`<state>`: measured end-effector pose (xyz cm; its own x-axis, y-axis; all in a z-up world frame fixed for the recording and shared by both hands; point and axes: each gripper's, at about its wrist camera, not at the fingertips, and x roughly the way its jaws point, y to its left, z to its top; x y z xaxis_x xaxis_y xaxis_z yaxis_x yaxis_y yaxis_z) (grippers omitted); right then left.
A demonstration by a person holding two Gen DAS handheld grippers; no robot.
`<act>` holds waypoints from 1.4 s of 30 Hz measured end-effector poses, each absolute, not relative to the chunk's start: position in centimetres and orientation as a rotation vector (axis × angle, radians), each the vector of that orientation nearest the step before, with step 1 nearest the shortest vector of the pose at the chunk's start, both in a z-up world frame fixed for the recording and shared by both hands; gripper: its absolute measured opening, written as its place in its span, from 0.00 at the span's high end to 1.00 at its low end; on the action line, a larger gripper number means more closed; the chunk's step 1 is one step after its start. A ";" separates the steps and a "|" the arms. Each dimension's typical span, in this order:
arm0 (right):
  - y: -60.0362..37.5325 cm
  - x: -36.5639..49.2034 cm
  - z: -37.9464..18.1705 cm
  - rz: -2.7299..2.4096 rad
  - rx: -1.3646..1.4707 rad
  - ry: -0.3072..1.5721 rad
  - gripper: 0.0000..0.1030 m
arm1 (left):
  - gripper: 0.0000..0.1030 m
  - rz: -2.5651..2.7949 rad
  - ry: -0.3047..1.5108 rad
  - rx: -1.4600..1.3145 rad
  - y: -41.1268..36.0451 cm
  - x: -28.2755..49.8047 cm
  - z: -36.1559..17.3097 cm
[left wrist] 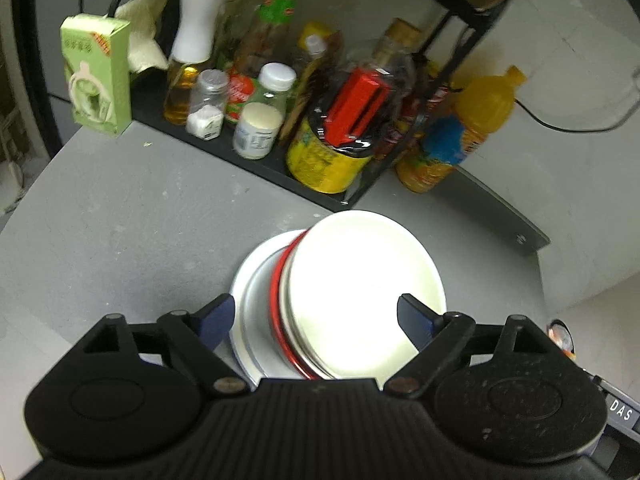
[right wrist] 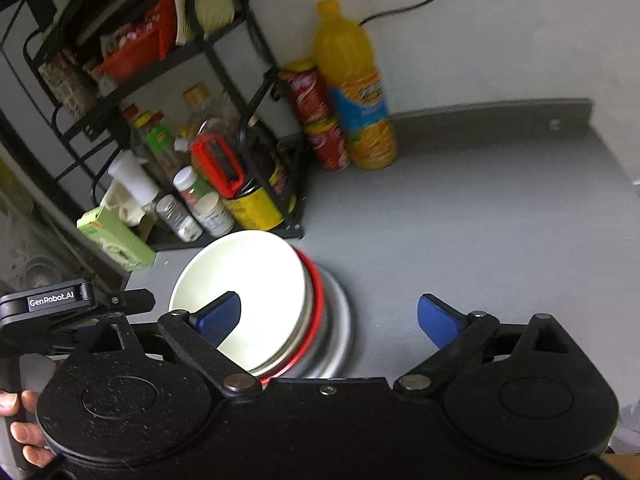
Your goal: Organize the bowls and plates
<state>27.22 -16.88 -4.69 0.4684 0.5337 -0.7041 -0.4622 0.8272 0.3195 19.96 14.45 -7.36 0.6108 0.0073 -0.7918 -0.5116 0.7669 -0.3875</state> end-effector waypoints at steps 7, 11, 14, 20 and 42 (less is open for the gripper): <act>-21.7 25.2 -2.8 0.504 0.131 0.802 0.00 | 0.12 0.266 0.838 -0.549 11.4 18.9 -4.7; -24.9 23.5 -1.9 0.442 0.140 0.746 0.00 | 0.10 0.242 0.813 -0.499 9.0 17.5 -3.6; -27.4 22.0 -1.5 0.405 0.150 0.723 0.00 | 0.10 0.216 0.795 -0.462 6.9 16.3 -2.9; -31.1 18.1 -0.6 0.353 0.134 0.702 0.00 | 0.09 0.181 0.802 -0.437 3.0 12.9 -2.0; -35.3 8.1 1.9 0.301 0.059 0.587 0.00 | 0.01 0.043 0.724 -0.334 -4.4 2.8 0.8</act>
